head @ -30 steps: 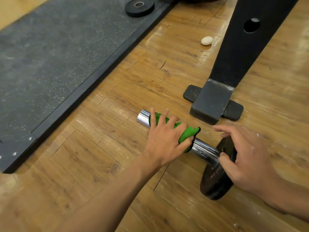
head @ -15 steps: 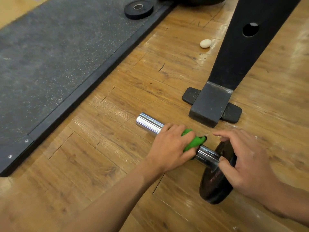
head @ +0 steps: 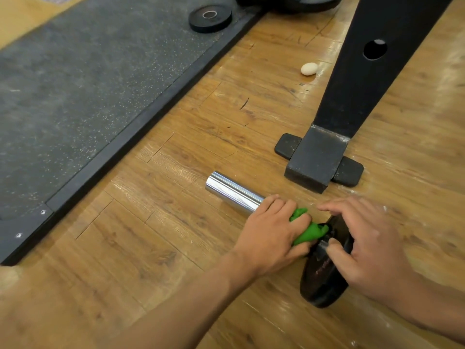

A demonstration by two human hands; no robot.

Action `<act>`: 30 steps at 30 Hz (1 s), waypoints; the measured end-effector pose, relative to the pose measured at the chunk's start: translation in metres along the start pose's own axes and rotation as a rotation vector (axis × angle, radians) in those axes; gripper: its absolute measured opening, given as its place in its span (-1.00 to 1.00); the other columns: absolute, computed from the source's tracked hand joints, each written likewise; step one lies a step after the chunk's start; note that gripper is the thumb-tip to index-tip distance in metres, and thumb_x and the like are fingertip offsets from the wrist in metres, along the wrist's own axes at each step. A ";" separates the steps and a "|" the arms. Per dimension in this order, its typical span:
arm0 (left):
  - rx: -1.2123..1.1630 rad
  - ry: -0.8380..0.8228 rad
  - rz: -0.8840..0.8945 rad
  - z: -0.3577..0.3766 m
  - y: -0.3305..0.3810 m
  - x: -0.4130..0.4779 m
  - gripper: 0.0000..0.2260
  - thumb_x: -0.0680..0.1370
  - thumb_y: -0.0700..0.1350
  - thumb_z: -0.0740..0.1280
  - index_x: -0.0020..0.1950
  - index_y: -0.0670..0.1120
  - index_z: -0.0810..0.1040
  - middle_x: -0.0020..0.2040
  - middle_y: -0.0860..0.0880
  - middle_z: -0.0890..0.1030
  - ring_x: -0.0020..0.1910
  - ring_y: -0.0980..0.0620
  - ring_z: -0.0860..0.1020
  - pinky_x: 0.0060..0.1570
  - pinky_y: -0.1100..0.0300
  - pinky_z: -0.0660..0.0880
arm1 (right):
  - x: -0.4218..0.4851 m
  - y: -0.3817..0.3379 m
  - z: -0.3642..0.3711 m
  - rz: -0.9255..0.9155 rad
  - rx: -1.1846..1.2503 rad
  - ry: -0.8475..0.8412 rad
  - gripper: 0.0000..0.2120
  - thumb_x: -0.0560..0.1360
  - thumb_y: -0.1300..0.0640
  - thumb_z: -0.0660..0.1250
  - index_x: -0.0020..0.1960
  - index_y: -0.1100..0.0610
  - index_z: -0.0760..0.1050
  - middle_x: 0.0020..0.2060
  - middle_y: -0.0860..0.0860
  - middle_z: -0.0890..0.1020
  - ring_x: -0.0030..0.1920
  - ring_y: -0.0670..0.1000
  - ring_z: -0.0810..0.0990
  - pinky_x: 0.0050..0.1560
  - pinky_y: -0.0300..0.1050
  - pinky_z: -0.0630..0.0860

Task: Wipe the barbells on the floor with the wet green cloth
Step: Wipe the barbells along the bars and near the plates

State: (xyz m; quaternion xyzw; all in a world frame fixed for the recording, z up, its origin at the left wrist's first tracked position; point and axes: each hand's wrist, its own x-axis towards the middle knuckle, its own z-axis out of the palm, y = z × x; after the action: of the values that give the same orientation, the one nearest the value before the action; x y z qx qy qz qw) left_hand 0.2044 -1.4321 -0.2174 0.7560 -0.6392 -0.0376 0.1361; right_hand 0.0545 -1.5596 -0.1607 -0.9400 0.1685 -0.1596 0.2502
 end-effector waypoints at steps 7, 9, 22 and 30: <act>0.022 0.084 -0.325 -0.020 -0.060 0.000 -0.63 0.62 0.20 0.11 0.00 -0.03 0.56 -0.10 0.03 0.48 -0.03 0.00 0.48 0.44 -0.07 0.34 | -0.003 -0.003 0.002 -0.016 -0.024 0.006 -0.58 0.36 0.03 0.22 0.14 0.17 0.58 -0.02 -0.03 0.61 0.00 0.03 0.50 0.09 -0.11 0.28; 0.040 0.097 -0.367 -0.021 -0.057 0.002 -0.66 0.60 0.18 0.16 0.00 -0.05 0.57 -0.09 -0.01 0.53 -0.01 -0.06 0.50 0.47 -0.08 0.31 | -0.003 -0.005 0.002 -0.018 -0.025 0.013 -0.59 0.36 0.04 0.22 0.13 0.16 0.59 -0.03 -0.03 0.61 0.01 0.02 0.50 0.12 -0.13 0.27; 0.000 -0.006 -0.321 -0.024 -0.044 -0.013 -0.60 0.64 0.23 0.06 0.18 0.02 0.54 0.13 -0.01 0.58 0.24 -0.03 0.52 0.63 -0.09 0.00 | -0.008 -0.009 0.002 -0.037 -0.041 -0.011 -0.59 0.36 0.03 0.23 0.14 0.16 0.58 0.01 -0.04 0.61 0.05 -0.01 0.48 0.18 -0.14 0.25; -0.057 0.006 -0.273 -0.019 -0.008 -0.006 -0.67 0.61 0.13 0.12 0.15 -0.02 0.55 0.11 -0.04 0.57 0.21 -0.07 0.50 0.59 -0.11 0.13 | -0.003 -0.009 -0.001 -0.029 -0.069 -0.031 -0.51 0.34 0.03 0.22 0.21 0.19 0.58 0.19 0.05 0.57 0.19 0.07 0.51 0.20 -0.10 0.27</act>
State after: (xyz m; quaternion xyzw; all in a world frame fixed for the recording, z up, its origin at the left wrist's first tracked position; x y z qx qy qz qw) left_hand 0.2154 -1.4215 -0.2019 0.8319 -0.5285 -0.0719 0.1530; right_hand 0.0534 -1.5516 -0.1561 -0.9528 0.1563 -0.1428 0.2177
